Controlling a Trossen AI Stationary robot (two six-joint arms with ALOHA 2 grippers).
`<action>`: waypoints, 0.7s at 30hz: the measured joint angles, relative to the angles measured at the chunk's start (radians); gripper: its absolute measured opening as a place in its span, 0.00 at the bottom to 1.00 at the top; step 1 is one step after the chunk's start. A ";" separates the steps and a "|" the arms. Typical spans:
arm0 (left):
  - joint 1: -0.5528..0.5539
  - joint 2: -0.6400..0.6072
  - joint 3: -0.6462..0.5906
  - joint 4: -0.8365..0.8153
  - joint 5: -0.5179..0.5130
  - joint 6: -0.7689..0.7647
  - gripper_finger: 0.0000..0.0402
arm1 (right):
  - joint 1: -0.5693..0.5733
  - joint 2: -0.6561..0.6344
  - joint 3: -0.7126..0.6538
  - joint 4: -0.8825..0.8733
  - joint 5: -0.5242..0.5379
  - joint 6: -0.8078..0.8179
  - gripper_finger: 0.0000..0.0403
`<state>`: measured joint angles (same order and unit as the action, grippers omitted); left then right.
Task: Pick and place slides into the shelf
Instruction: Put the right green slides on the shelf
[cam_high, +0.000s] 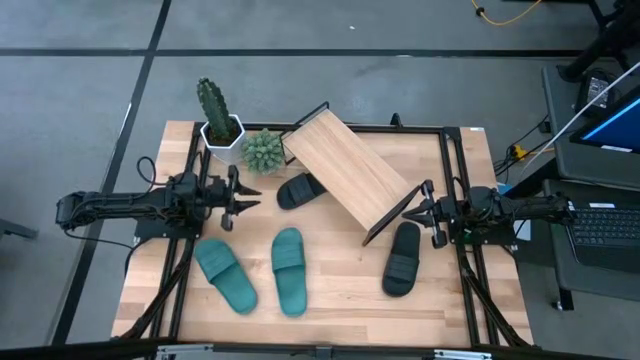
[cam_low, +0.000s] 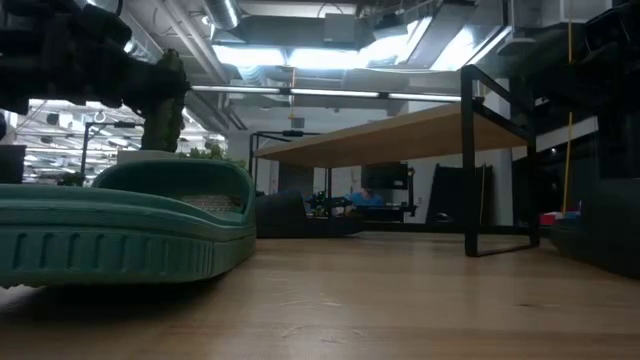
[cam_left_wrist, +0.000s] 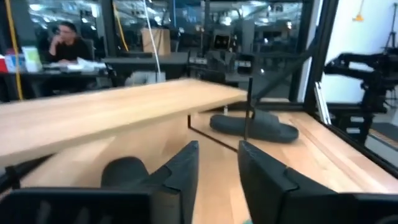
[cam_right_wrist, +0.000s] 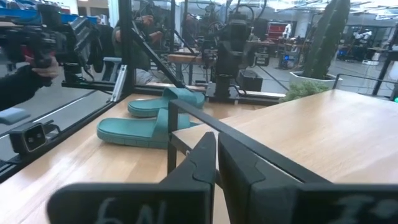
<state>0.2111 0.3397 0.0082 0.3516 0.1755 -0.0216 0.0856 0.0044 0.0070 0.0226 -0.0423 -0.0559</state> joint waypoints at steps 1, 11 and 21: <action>0.000 0.000 0.000 -0.021 0.001 0.000 0.21 | 0.000 0.000 0.000 0.002 -0.009 0.000 0.05; 0.000 0.000 0.000 -0.183 0.001 -0.002 0.02 | 0.000 0.000 0.000 0.002 -0.014 0.072 0.03; 0.000 0.000 0.000 -0.185 0.002 0.023 0.00 | 0.000 0.000 0.000 0.012 -0.014 0.080 0.04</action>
<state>0.2111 0.3397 0.0082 0.1665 0.1772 0.0010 0.0860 0.0044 0.0068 0.0350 -0.0566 0.0238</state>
